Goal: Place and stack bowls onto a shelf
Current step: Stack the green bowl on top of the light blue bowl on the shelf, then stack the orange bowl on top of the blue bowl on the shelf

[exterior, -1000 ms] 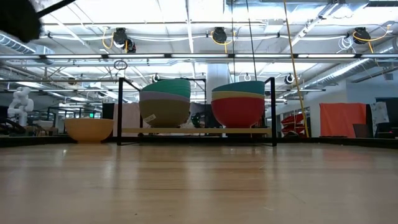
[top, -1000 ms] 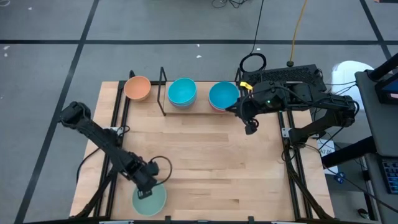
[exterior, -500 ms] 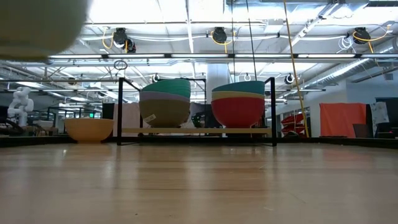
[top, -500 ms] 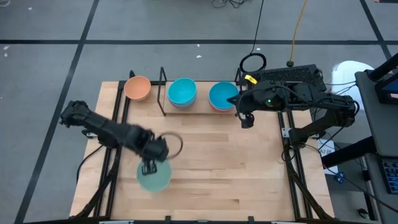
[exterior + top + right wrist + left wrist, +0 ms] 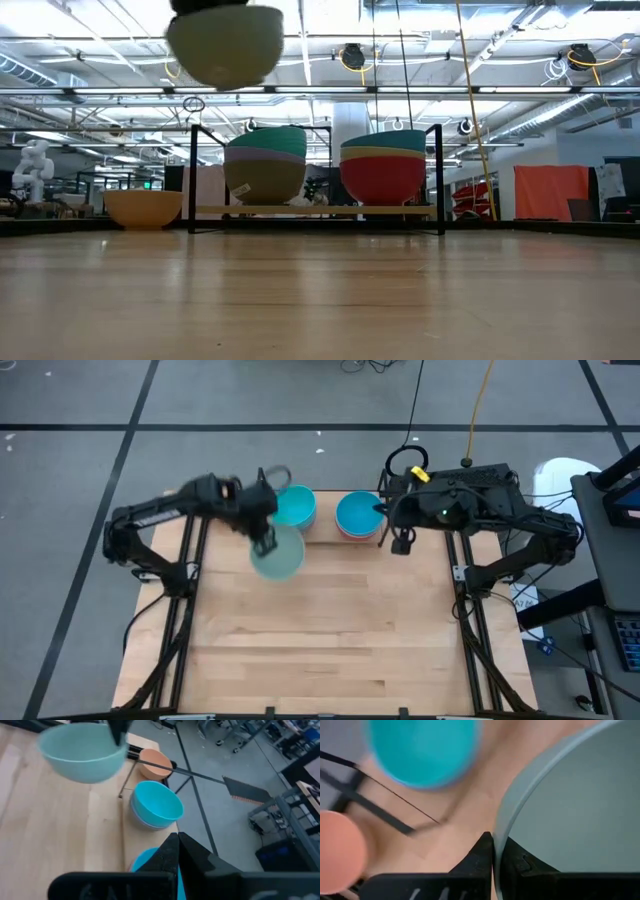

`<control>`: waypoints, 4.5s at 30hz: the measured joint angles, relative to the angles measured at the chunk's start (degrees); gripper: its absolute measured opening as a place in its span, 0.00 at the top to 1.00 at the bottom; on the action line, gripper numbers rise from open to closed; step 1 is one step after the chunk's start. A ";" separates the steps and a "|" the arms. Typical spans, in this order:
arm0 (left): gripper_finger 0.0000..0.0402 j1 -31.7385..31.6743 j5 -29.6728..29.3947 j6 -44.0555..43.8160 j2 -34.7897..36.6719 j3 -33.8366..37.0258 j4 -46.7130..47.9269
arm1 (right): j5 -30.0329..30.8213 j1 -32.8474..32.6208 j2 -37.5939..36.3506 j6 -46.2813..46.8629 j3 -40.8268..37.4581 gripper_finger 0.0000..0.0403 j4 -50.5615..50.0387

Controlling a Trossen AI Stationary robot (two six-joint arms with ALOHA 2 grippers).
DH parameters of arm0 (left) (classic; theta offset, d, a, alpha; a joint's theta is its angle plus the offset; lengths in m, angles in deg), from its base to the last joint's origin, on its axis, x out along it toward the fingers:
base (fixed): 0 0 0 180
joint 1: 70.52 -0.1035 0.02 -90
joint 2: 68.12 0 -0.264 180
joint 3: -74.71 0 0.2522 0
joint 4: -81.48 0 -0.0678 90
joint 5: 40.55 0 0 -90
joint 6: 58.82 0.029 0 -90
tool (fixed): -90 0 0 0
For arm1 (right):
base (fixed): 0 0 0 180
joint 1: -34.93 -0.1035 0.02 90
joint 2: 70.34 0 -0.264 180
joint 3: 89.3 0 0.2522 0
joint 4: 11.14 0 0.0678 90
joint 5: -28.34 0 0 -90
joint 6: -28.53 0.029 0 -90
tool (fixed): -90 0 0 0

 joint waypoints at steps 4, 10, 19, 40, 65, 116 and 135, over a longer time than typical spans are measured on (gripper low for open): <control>0.98 -8.68 0.01 3.38 0.00 -2.09 -4.04 | 0.00 2.38 -1.33 -0.17 0.02 1.00 0.02; 0.98 -17.93 4.77 8.25 -0.46 -2.46 -11.52 | -0.07 5.78 -2.17 -2.69 0.02 1.00 0.02; 0.98 -24.19 10.99 10.84 -5.88 -2.45 -17.32 | -0.16 10.21 -2.18 -5.84 0.02 1.00 0.02; 0.98 -29.12 11.66 14.22 -12.55 -2.46 -15.10 | -0.46 14.29 -2.18 -7.15 0.02 1.00 -0.85; 0.82 -30.01 10.59 14.41 -14.86 -0.80 -17.24 | -0.48 14.29 -2.18 -7.34 0.02 1.00 -0.81; 0.82 -45.03 5.06 -37.19 0.68 24.57 -3.78 | -0.48 14.29 -2.16 -11.95 0.02 1.00 -0.37; 0.82 -47.12 3.05 -21.77 0.68 26.35 -4.49 | -0.48 14.27 -2.16 -15.35 0.02 1.00 -0.37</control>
